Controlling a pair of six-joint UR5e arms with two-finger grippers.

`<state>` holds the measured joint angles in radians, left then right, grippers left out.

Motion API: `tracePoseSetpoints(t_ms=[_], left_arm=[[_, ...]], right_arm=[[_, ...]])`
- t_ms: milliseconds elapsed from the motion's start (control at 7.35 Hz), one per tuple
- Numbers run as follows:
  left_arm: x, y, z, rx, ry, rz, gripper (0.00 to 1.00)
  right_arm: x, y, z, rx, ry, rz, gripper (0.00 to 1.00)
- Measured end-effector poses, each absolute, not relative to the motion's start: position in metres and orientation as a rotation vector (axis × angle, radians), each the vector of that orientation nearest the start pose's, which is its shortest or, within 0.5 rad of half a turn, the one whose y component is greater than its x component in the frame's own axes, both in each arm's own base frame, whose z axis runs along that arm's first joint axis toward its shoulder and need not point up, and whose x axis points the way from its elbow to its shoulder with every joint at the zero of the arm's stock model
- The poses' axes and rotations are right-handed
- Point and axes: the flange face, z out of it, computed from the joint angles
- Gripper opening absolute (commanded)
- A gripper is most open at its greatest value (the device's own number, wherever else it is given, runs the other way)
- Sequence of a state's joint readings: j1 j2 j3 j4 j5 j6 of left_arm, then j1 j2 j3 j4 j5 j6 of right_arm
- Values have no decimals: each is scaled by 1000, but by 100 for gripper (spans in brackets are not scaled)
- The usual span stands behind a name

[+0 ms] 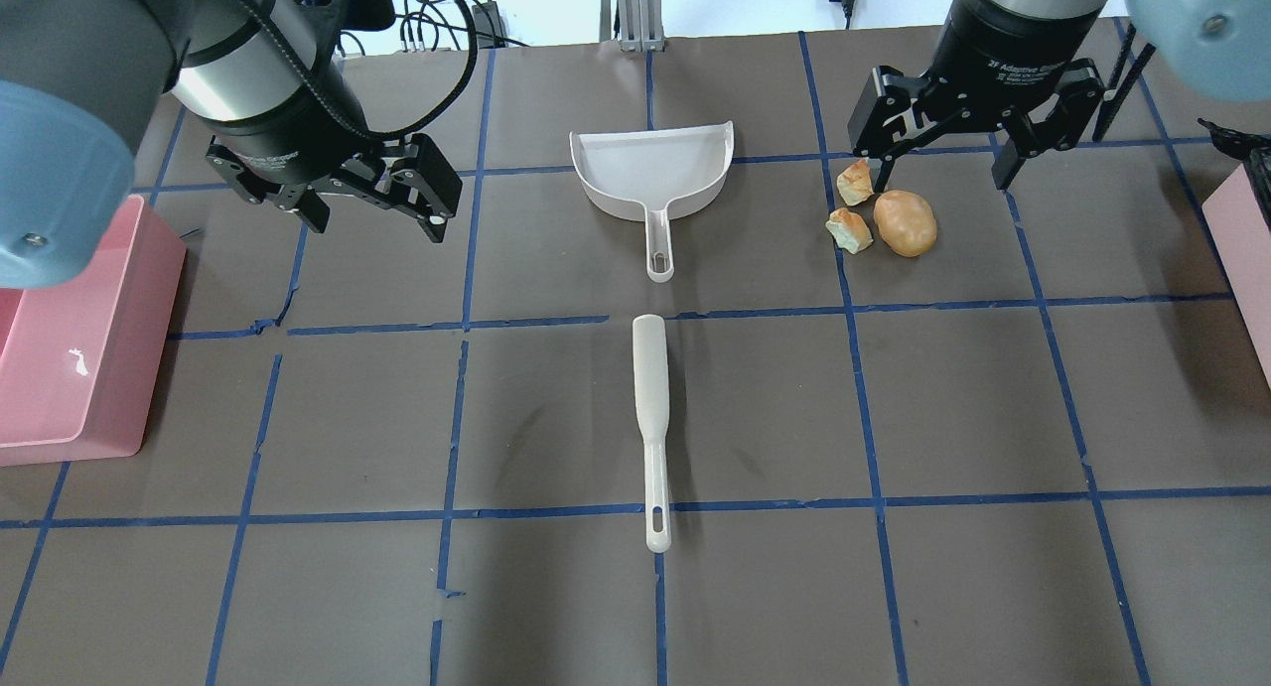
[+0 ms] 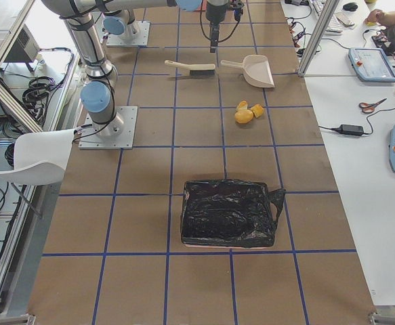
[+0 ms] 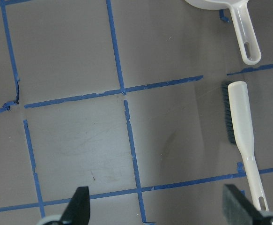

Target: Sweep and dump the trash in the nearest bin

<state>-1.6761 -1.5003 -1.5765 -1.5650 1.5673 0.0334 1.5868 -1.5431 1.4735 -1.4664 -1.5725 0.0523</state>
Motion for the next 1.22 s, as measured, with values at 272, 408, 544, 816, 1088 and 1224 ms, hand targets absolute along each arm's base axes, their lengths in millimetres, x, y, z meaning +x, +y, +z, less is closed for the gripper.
tracePoseSetpoints(t_ms=[272,408,544,816,1088,1224], left_arm=[[-181,-448,519,217,3141,-94,100],[-181,-446,519,219,3141,-83,100],[-182,-445,518,222,3140,-77,100],[-181,-445,517,216,3142,-70,100],[-183,-445,516,217,3145,-68,100],[-183,-445,515,218,3145,-64,100]], right_arm=[[134,-499,511,54,3142,59,100],[133,-499,511,50,3142,58,100],[132,-501,511,51,3139,47,100],[128,-502,511,63,3143,36,100],[123,-504,510,75,3145,42,100],[121,-505,509,82,3146,48,100]])
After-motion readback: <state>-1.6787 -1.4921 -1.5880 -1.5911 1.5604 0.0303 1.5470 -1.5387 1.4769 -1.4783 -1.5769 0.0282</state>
